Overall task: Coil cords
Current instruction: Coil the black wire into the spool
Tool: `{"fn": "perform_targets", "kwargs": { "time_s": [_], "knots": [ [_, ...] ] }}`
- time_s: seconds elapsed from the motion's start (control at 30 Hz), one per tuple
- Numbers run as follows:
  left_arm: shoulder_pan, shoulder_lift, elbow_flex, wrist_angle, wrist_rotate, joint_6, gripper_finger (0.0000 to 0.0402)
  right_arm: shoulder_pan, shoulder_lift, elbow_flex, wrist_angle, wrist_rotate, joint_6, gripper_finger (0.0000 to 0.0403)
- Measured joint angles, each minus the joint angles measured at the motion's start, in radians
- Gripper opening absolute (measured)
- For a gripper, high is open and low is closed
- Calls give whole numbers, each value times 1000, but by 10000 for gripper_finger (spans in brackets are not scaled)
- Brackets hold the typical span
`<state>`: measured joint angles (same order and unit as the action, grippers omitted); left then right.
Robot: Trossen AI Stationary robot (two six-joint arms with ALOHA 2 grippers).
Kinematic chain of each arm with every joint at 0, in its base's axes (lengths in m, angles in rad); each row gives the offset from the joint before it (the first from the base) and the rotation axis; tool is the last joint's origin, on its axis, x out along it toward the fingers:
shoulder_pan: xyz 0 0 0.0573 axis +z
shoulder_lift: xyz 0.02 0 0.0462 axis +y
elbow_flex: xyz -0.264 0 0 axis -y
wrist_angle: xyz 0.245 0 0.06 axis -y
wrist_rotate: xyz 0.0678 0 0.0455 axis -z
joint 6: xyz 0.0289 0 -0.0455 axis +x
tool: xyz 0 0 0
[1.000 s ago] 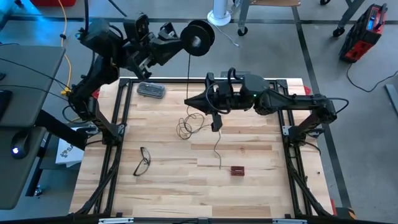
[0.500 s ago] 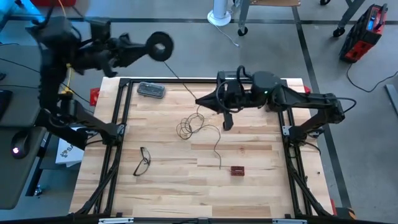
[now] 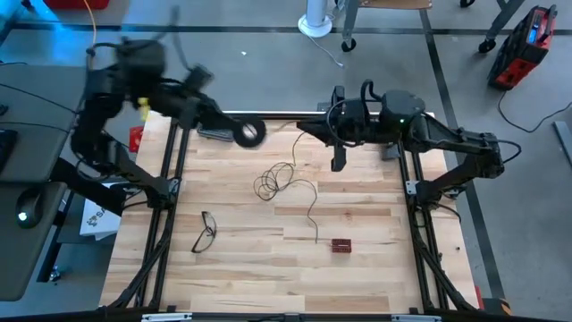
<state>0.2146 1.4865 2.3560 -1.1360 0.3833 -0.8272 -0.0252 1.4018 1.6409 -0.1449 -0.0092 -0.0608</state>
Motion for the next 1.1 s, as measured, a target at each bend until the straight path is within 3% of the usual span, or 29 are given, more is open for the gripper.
{"fn": "perform_targets", "kwargs": {
  "time_s": [0.17, 0.33, 0.6, 0.9, 1.1],
  "knots": [
    [-3, 98, 0, 40, 236, -36, 0, -15, -1, 0, 9, -1, 0, 0],
    [-14, 193, -1, 88, 358, -35, 0, -15, -1, 0, 28, -2, 0, 0],
    [-21, 296, -1, 524, 562, -169, 0, -14, -1, 0, 59, -26, 19, 0],
    [-3, 374, 0, 987, 629, -373, 0, -2, -1, 0, 110, -55, 46, 0],
    [36, 383, 0, 1060, 628, -368, 0, 22, -1, 0, 173, -55, 65, 0]
  ]
}}
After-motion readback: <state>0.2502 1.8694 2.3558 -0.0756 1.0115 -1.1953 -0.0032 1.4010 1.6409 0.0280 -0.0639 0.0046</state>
